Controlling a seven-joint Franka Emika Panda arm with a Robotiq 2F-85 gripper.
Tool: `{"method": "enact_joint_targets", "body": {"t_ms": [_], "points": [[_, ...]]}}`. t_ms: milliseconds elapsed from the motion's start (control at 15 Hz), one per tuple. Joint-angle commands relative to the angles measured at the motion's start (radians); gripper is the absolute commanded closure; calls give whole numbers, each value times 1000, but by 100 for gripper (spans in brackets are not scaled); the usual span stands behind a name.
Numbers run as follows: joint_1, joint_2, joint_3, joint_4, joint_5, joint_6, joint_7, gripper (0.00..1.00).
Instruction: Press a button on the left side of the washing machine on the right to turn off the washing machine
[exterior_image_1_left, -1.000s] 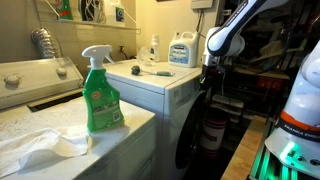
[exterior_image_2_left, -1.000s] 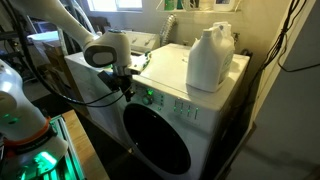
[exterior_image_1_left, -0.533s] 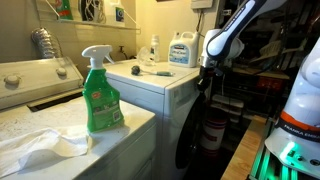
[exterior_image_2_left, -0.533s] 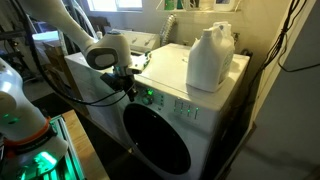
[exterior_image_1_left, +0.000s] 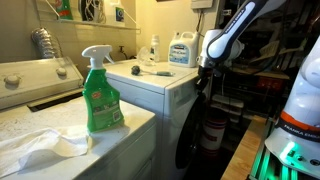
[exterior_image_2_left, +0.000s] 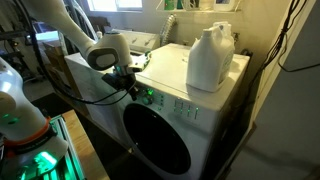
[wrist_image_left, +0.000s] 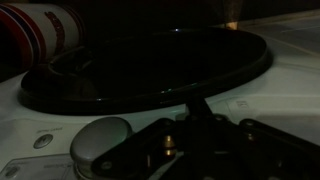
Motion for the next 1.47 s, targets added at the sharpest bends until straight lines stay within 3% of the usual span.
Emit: {"method": "enact_joint_targets", "body": {"t_ms": [0,667,1000,1133,1400], "points": [[-13,21,12,1,-21,42,17,93],[-11,53,12,0,-29,125,-6,93],[-44,38,19,-17,-161,210,39,93],[-35,27,18,-25,-147,169,31,93],[-16,-19,24,-8,-80,-149,45,92]]}}
